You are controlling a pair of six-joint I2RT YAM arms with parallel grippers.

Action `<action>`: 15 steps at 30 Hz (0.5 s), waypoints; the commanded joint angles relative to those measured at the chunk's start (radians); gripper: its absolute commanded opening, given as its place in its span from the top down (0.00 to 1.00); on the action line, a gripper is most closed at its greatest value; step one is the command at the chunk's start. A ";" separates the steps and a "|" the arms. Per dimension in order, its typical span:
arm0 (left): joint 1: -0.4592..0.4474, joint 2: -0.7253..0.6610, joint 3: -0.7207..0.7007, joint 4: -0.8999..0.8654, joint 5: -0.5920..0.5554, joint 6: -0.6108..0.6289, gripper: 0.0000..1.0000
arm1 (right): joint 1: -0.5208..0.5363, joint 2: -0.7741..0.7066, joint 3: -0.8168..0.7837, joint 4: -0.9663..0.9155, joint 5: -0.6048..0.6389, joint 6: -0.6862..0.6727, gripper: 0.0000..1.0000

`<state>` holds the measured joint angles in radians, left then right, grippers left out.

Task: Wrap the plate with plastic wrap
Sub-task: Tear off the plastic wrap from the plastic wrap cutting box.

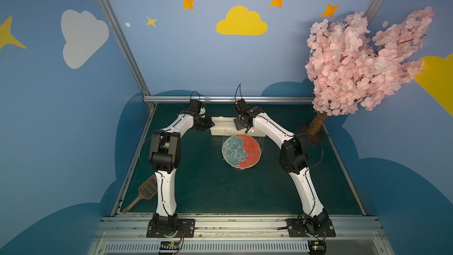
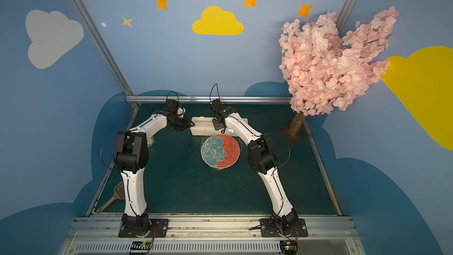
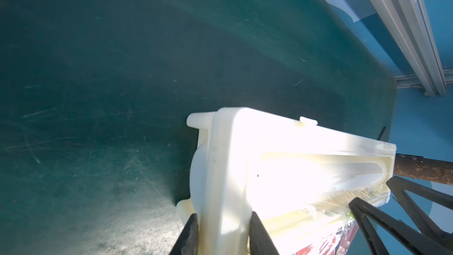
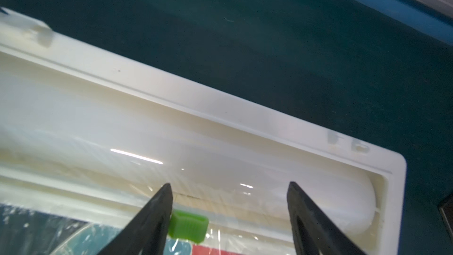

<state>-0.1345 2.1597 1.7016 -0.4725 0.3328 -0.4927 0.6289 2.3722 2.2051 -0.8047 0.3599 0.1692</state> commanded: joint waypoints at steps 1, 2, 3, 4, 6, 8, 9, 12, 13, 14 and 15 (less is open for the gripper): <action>0.025 0.027 -0.012 -0.107 -0.019 0.021 0.69 | -0.033 -0.051 -0.061 -0.071 0.051 -0.028 0.27; 0.025 0.028 -0.011 -0.109 -0.018 0.021 0.69 | -0.037 -0.059 -0.077 -0.068 0.054 -0.031 0.27; 0.025 0.028 -0.011 -0.109 -0.018 0.021 0.69 | -0.042 -0.071 -0.097 -0.064 0.056 -0.032 0.26; 0.024 0.029 -0.010 -0.110 -0.020 0.021 0.70 | -0.046 -0.081 -0.117 -0.056 0.055 -0.036 0.26; 0.027 0.033 -0.005 -0.116 -0.025 0.024 0.70 | -0.054 -0.102 -0.152 -0.042 0.056 -0.037 0.26; 0.028 0.037 -0.001 -0.122 -0.026 0.030 0.70 | -0.065 -0.117 -0.183 -0.033 0.053 -0.040 0.26; 0.028 0.039 0.002 -0.126 -0.026 0.032 0.71 | -0.071 -0.123 -0.196 -0.031 0.055 -0.039 0.26; 0.031 0.040 0.000 -0.128 -0.026 0.031 0.71 | -0.091 -0.138 -0.229 -0.031 0.061 -0.039 0.26; 0.031 0.040 0.000 -0.128 -0.026 0.032 0.71 | -0.100 -0.142 -0.241 -0.031 0.060 -0.039 0.26; 0.032 0.041 0.000 -0.127 -0.026 0.031 0.71 | -0.108 -0.147 -0.251 -0.031 0.063 -0.039 0.26; 0.033 0.043 0.000 -0.127 -0.025 0.031 0.71 | -0.114 -0.152 -0.260 -0.032 0.066 -0.037 0.26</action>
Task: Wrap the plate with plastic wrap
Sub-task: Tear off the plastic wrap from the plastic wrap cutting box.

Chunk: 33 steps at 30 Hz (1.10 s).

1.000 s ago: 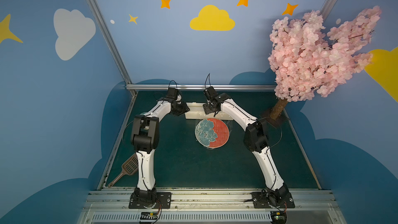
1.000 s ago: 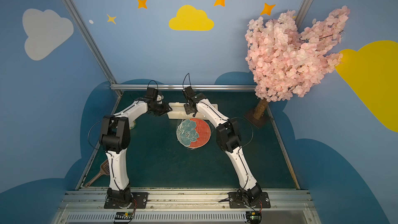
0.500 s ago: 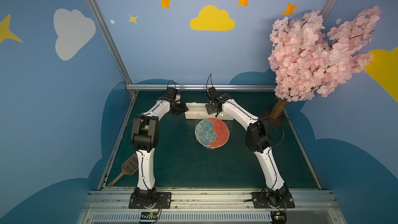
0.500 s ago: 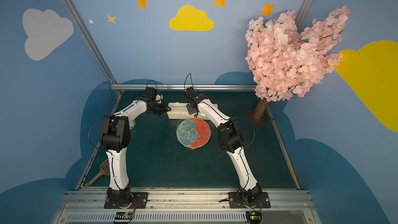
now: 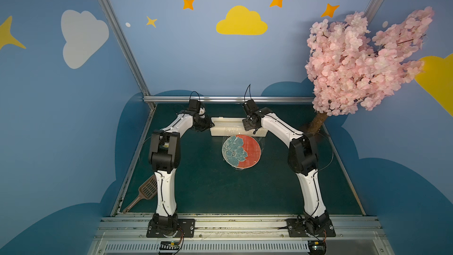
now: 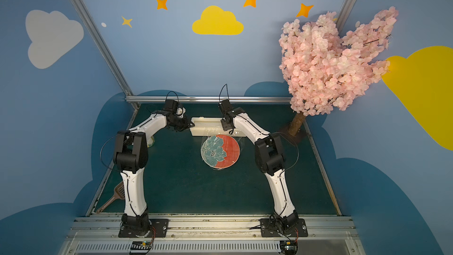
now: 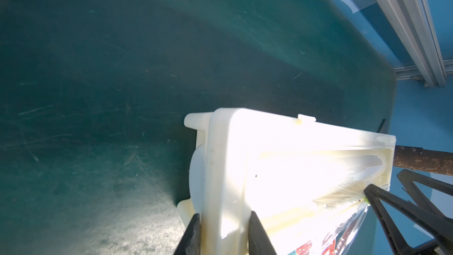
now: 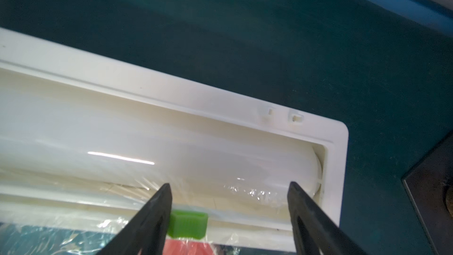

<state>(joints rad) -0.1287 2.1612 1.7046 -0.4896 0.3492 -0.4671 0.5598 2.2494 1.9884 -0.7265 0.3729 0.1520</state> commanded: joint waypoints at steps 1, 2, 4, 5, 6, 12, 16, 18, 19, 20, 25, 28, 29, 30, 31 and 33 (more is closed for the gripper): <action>0.027 0.043 -0.002 -0.111 -0.038 0.004 0.71 | -0.053 -0.036 -0.053 -0.107 0.052 -0.020 0.26; 0.027 0.045 -0.001 -0.112 -0.038 0.004 0.71 | -0.058 -0.041 -0.061 -0.105 0.053 -0.021 0.26; 0.029 0.045 0.000 -0.112 -0.039 0.005 0.72 | -0.071 -0.049 -0.074 -0.099 0.058 -0.024 0.26; 0.029 0.044 0.000 -0.113 -0.039 0.004 0.72 | -0.075 -0.051 -0.075 -0.099 0.060 -0.025 0.26; 0.029 0.043 0.000 -0.114 -0.040 0.005 0.72 | -0.079 -0.053 -0.076 -0.099 0.060 -0.029 0.26; 0.036 0.038 -0.002 -0.117 -0.041 0.005 0.73 | -0.108 -0.068 -0.101 -0.099 0.064 -0.026 0.25; 0.038 0.037 -0.003 -0.117 -0.037 0.004 0.73 | -0.141 -0.094 -0.166 -0.083 0.057 -0.007 0.25; 0.037 0.038 -0.003 -0.115 -0.035 0.001 0.73 | -0.159 -0.108 -0.194 -0.074 0.056 -0.002 0.25; 0.040 0.037 -0.003 -0.113 -0.035 0.001 0.73 | -0.168 -0.117 -0.208 -0.069 0.053 0.000 0.25; 0.040 0.037 -0.002 -0.113 -0.035 0.001 0.73 | -0.177 -0.124 -0.217 -0.063 0.047 0.004 0.25; 0.041 0.039 -0.006 -0.112 -0.033 -0.001 0.74 | -0.224 -0.151 -0.258 -0.048 0.019 0.021 0.24; 0.041 0.040 -0.005 -0.110 -0.033 -0.002 0.74 | -0.240 -0.144 -0.260 -0.053 0.020 0.023 0.25; 0.041 0.040 -0.006 -0.111 -0.034 -0.002 0.74 | -0.244 -0.140 -0.258 -0.057 0.020 0.024 0.24; 0.042 0.039 -0.006 -0.110 -0.033 -0.001 0.74 | -0.247 -0.137 -0.255 -0.062 0.017 0.025 0.24; 0.042 0.037 -0.005 -0.110 -0.032 -0.002 0.75 | -0.249 -0.133 -0.250 -0.070 0.012 0.029 0.24; 0.041 0.029 -0.006 -0.106 -0.022 -0.006 0.75 | -0.250 -0.127 -0.224 -0.106 -0.042 0.044 0.24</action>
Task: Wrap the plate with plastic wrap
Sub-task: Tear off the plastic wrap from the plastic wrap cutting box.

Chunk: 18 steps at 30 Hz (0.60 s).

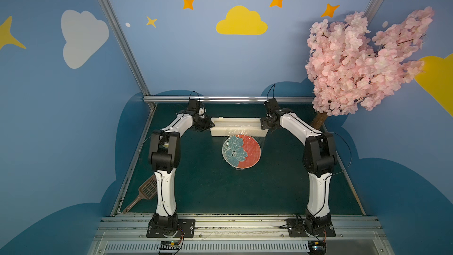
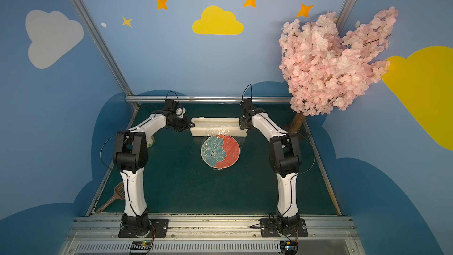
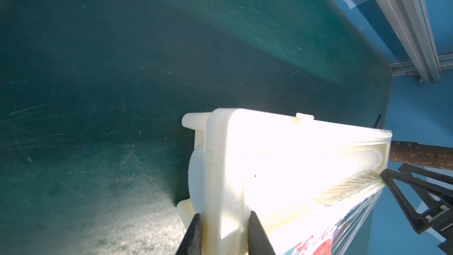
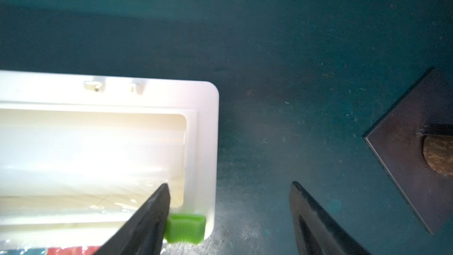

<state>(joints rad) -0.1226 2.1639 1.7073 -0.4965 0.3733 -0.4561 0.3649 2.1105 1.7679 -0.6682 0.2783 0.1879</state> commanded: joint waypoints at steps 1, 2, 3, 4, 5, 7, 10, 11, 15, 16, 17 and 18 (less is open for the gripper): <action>0.035 0.017 -0.014 -0.088 -0.036 -0.023 0.75 | -0.056 0.018 0.026 -0.197 0.006 0.017 0.24; 0.034 0.007 -0.019 -0.078 -0.026 -0.027 0.74 | -0.057 0.025 0.057 -0.227 -0.047 0.009 0.24; 0.030 -0.008 -0.025 -0.064 -0.014 -0.035 0.71 | -0.057 0.029 0.085 -0.249 -0.109 0.006 0.24; 0.027 -0.027 -0.033 -0.047 -0.003 -0.039 0.64 | -0.058 0.024 0.101 -0.255 -0.172 0.011 0.24; 0.022 -0.048 -0.041 -0.030 0.005 -0.042 0.55 | -0.059 0.015 0.109 -0.255 -0.241 0.014 0.24; 0.014 -0.081 -0.056 -0.003 0.024 -0.048 0.46 | -0.066 -0.005 0.118 -0.256 -0.380 0.030 0.23; 0.000 -0.128 -0.071 -0.002 0.068 -0.060 0.42 | -0.076 -0.043 0.091 -0.249 -0.484 0.063 0.23; -0.004 -0.148 -0.086 0.001 0.080 -0.066 0.42 | -0.078 -0.056 0.072 -0.242 -0.493 0.071 0.23; -0.019 -0.228 -0.201 0.095 0.168 -0.110 0.41 | -0.091 -0.097 -0.036 -0.170 -0.580 0.103 0.23; -0.021 -0.234 -0.229 0.129 0.206 -0.131 0.41 | -0.093 -0.100 -0.061 -0.142 -0.620 0.114 0.23; -0.022 -0.236 -0.249 0.155 0.228 -0.151 0.41 | -0.097 -0.100 -0.078 -0.118 -0.656 0.125 0.23; -0.024 -0.236 -0.266 0.176 0.239 -0.168 0.42 | -0.098 -0.095 -0.093 -0.091 -0.698 0.131 0.23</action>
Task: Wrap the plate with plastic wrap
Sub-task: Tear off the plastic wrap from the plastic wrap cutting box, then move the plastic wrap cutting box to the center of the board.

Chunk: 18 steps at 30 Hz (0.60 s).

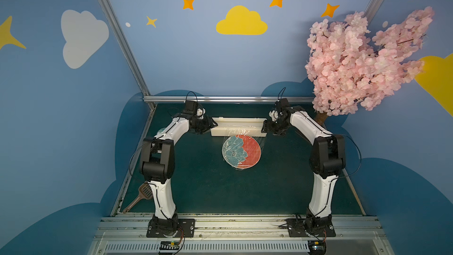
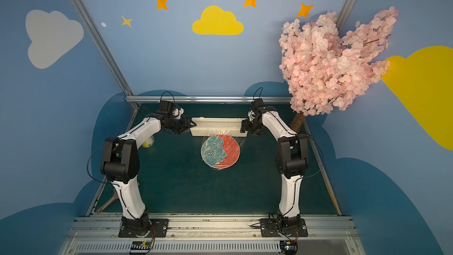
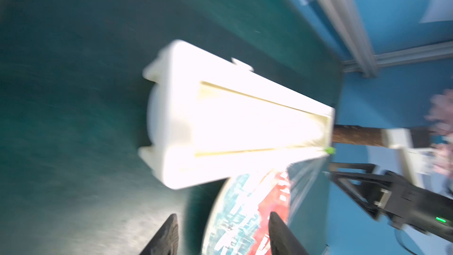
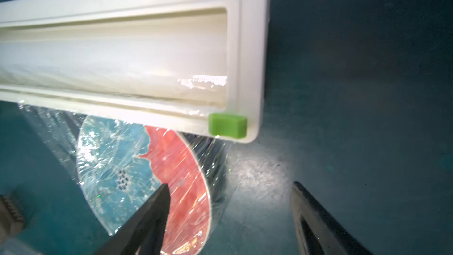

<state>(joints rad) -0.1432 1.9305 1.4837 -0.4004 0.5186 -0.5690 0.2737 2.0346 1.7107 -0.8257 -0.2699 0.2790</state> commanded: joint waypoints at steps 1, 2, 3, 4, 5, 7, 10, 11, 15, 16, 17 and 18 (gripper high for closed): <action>-0.009 0.001 -0.052 0.089 0.088 -0.063 0.42 | -0.010 -0.008 -0.040 0.082 -0.184 0.040 0.23; -0.013 0.007 -0.053 0.087 0.079 -0.065 0.43 | -0.011 0.003 -0.036 0.089 -0.198 0.046 0.24; -0.017 0.016 -0.048 0.085 0.073 -0.065 0.43 | -0.011 0.020 -0.026 0.089 -0.203 0.050 0.24; -0.022 0.028 -0.040 0.082 0.073 -0.063 0.43 | -0.013 0.037 -0.011 0.089 -0.204 0.053 0.24; -0.024 0.041 -0.031 0.083 0.075 -0.064 0.43 | -0.015 0.051 0.001 0.087 -0.204 0.055 0.24; -0.032 0.075 -0.001 0.080 0.076 -0.061 0.43 | -0.019 0.080 0.033 0.089 -0.210 0.061 0.25; -0.035 0.145 0.074 0.056 0.066 -0.052 0.44 | -0.026 0.112 0.077 0.106 -0.201 0.071 0.24; -0.035 0.173 0.106 0.044 0.063 -0.048 0.44 | -0.030 0.124 0.091 0.110 -0.197 0.074 0.25; -0.033 0.275 0.266 -0.020 0.053 -0.019 0.44 | -0.044 0.166 0.154 0.131 -0.194 0.086 0.25; -0.031 0.293 0.299 -0.031 0.049 -0.014 0.44 | -0.046 0.173 0.165 0.140 -0.202 0.086 0.25; -0.032 0.309 0.325 -0.039 0.044 -0.009 0.45 | -0.048 0.178 0.175 0.151 -0.210 0.088 0.25; -0.030 0.322 0.353 -0.047 0.041 -0.006 0.45 | -0.051 0.184 0.184 0.160 -0.218 0.090 0.25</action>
<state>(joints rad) -0.1783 2.2284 1.7672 -0.4187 0.5720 -0.6094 0.2333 2.2051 1.8481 -0.7235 -0.4618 0.3626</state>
